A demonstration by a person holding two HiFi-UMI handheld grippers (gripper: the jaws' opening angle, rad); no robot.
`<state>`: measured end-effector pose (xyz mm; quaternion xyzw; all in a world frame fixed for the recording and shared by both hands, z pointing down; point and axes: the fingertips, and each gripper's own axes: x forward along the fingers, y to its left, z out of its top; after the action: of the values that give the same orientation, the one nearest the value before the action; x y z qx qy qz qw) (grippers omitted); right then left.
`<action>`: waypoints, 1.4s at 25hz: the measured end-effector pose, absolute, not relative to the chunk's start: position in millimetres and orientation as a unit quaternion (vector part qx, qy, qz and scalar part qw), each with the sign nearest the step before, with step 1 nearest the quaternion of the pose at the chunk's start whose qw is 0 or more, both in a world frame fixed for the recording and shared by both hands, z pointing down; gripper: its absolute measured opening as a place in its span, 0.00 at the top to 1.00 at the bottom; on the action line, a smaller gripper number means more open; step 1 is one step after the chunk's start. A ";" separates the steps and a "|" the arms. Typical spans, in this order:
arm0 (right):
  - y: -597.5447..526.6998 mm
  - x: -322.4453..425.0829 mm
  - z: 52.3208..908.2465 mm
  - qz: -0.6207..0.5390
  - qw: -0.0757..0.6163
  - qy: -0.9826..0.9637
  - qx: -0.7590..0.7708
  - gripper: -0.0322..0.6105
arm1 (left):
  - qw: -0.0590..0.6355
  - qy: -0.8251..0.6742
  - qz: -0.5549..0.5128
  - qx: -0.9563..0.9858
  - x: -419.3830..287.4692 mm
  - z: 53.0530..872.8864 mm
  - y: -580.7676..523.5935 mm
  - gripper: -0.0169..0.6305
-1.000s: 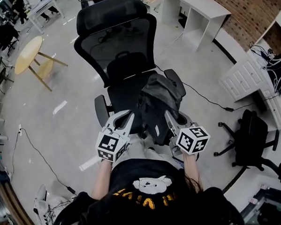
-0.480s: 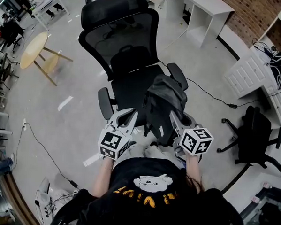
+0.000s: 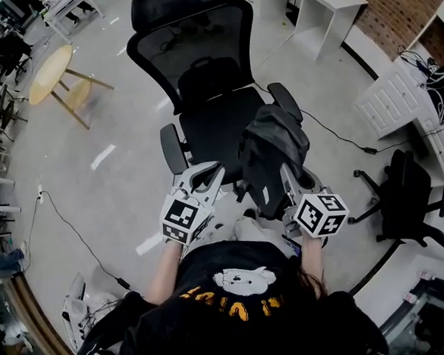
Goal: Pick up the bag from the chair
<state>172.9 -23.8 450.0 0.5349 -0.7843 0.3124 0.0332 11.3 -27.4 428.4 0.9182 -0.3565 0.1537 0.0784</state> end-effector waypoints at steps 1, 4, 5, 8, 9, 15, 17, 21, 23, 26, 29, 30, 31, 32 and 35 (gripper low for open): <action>-18.8 170.3 448.9 0.312 0.033 -0.781 0.540 0.86 | 0.078 -0.354 0.154 0.919 6.9 428.6 -23.1 0.94; -4.1 158.4 446.6 0.311 0.033 -0.774 0.550 0.86 | 0.082 -0.350 0.152 0.921 -10.1 430.6 -12.0 0.94; 0.4 154.7 446.4 0.312 0.033 -0.772 0.553 0.86 | 0.084 -0.349 0.152 0.921 -15.7 431.7 -8.9 0.94; 15.2 146.9 444.9 0.314 0.029 -0.764 0.562 0.86 | 0.085 -0.346 0.149 0.922 -29.3 434.3 1.2 0.94; 20.5 144.8 444.0 0.314 0.027 -0.762 0.566 0.86 | 0.085 -0.344 0.148 0.923 -33.4 434.7 5.1 0.94; 47.1 124.8 440.0 0.311 0.020 -0.752 0.580 0.86 | 0.085 -0.336 0.138 0.928 -54.5 434.9 25.7 0.94; 53.1 114.2 438.9 0.307 0.023 -0.754 0.581 0.86 | 0.085 -0.331 0.134 0.930 -60.2 434.1 31.7 0.94; 63.3 96.3 438.4 0.298 0.030 -0.756 0.581 0.86 | 0.080 -0.324 0.129 0.934 -70.2 433.4 41.9 0.94; 67.3 90.6 437.9 0.294 0.031 -0.758 0.581 0.86 | 0.079 -0.322 0.126 0.935 -73.4 433.4 45.9 0.94; 69.9 85.0 435.4 0.287 0.030 -0.760 0.582 0.86 | 0.074 -0.318 0.121 0.937 -76.2 432.4 49.9 0.94; 70.2 79.9 430.9 0.279 0.029 -0.763 0.582 0.86 | 0.070 -0.315 0.118 0.939 -79.1 429.3 53.5 0.94; 70.0 78.6 429.8 0.277 0.030 -0.764 0.582 0.86 | 0.069 -0.314 0.117 0.940 -79.9 428.4 54.8 0.94; 69.5 77.3 429.1 0.275 0.030 -0.765 0.581 0.86 | 0.068 -0.315 0.115 0.940 -81.0 427.7 55.9 0.94; 69.0 75.9 428.6 0.274 0.031 -0.766 0.580 0.86 | 0.067 -0.315 0.114 0.940 -82.2 427.1 56.9 0.94; 66.9 72.4 427.6 0.273 0.033 -0.768 0.579 0.86 | 0.066 -0.318 0.113 0.939 -86.1 425.8 58.8 0.94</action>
<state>72.4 66.9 427.6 0.5792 -0.7675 0.2727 0.0334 -86.1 58.8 425.8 0.9391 -0.3176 0.1133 0.0662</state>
